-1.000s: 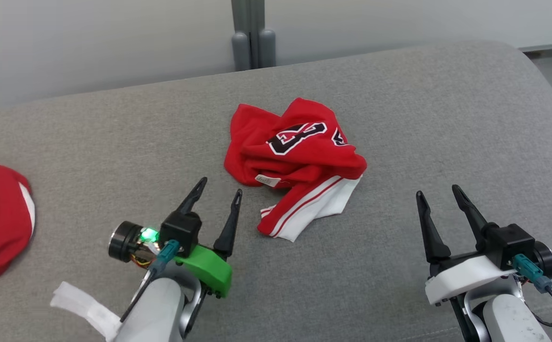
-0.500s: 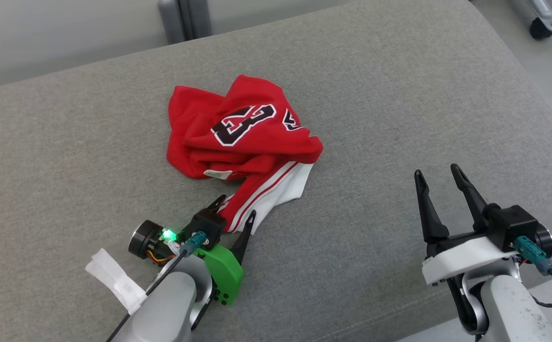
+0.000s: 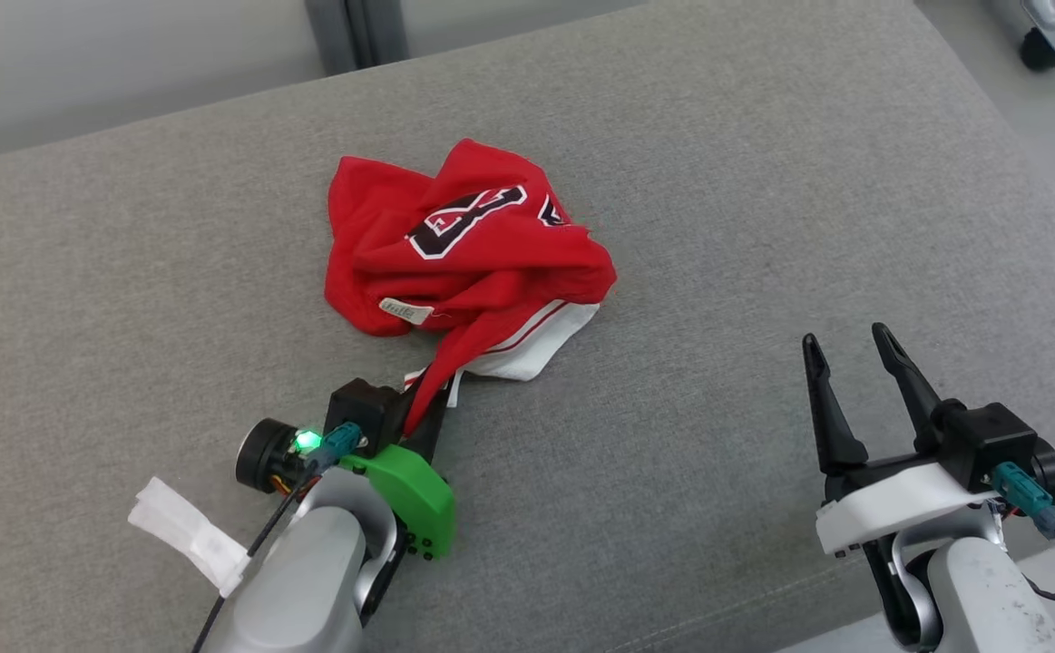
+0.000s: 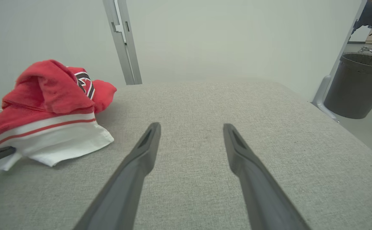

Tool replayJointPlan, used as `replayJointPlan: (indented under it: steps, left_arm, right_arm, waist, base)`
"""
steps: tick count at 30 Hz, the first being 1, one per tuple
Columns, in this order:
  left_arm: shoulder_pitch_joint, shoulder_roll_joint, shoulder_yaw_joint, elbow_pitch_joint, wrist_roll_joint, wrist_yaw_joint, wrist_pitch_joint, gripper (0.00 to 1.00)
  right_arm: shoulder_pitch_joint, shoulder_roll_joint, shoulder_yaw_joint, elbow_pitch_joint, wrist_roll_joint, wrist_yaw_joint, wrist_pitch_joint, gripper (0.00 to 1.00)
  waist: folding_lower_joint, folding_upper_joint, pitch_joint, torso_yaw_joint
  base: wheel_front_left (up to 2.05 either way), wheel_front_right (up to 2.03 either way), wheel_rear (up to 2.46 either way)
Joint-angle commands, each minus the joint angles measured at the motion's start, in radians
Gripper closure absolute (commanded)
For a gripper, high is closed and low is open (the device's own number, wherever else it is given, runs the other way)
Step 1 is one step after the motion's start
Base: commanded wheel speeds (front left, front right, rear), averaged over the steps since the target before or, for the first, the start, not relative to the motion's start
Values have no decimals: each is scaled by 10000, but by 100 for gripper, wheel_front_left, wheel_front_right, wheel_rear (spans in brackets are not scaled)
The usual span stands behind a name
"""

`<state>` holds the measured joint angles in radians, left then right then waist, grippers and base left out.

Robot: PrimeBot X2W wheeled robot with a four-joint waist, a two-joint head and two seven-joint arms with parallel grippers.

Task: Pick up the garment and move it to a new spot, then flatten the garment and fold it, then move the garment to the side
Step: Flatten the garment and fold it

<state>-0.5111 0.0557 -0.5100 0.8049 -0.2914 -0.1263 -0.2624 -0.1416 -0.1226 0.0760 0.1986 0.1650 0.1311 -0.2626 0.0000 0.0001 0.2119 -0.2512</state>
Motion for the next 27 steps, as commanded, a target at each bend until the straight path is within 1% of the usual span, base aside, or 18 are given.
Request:
replayJointPlan:
  steps: [1, 4, 5, 10, 12, 17, 20, 21, 22, 23, 24, 27]
  left_arm:
    - [294, 232, 128, -233, -39, 55, -30, 100]
    - [718, 524, 395, -862, -176, 198, -32, 100]
    - [1046, 808, 550, -1204, -273, 315, -26, 100]
    - [1916, 1702, 1087, -2248, -590, 687, 383, 100]
    - [2314, 2140, 1386, -2723, -694, 920, 584, 100]
    - [3389, 3124, 2230, -4009, -1047, 1693, 1075, 100]
    - [3896, 3309, 2485, -4612, -1235, 2017, 1487, 100]
    - [4086, 3347, 2603, -4939, -1317, 2161, 1616, 53]
    - [4181, 3352, 2607, -5069, -1301, 2226, 1627, 0]
    - [4243, 3294, 2602, -5179, -1328, 2260, 1589, 0]
    - [4317, 3190, 2611, -5504, -1309, 2327, 1308, 0]
    - [4416, 3150, 2702, -5924, -1195, 2435, 723, 0]
  right_arm:
    - [154, -35, -23, 1, -5, -7, -31, 0]
    - [310, -35, -39, 38, 4, -5, -32, 0]
    - [392, -3, -34, 61, -2, -7, -32, 0]
    - [575, 76, 3, 96, -45, -7, -32, 0]
    - [582, 92, 1, 101, -64, -7, -32, 0]
    - [539, 83, -14, 106, -40, -7, -33, 0]
    - [546, 91, -17, 143, -1, -7, -33, 0]
    - [557, 92, -29, 160, 25, -5, -33, 0]
    - [571, 96, -31, 177, 33, -7, -33, 0]
    - [592, 102, -51, 185, 30, -7, -33, 0]
    - [639, 120, -93, 208, 8, -7, -33, 0]
    - [698, 114, -155, 251, -10, -7, -33, 0]
  waist:
    - [0, -1, -411, 535]
    - [0, -1, -645, 973]
    - [0, -1, -784, 1224]
    - [0, -1, -995, 1747]
    - [0, -1, -1011, 1897]
    - [0, -1, -965, 2086]
    - [0, -1, -927, 2160]
    - [0, -1, -920, 2218]
    - [0, -1, -934, 2246]
    - [0, -1, -953, 2281]
    - [0, -1, -1017, 2358]
    - [0, -1, -1138, 2494]
  base:
    - [0, 0, 0]
    - [0, 0, 0]
    - [0, 0, 0]
    - [0, 0, 0]
    - [0, 0, 0]
    - [0, 0, 0]
    - [0, 0, 0]
    - [0, 0, 0]
    - [0, 0, 0]
    - [0, 0, 0]
    - [0, 0, 0]
    - [0, 0, 0]
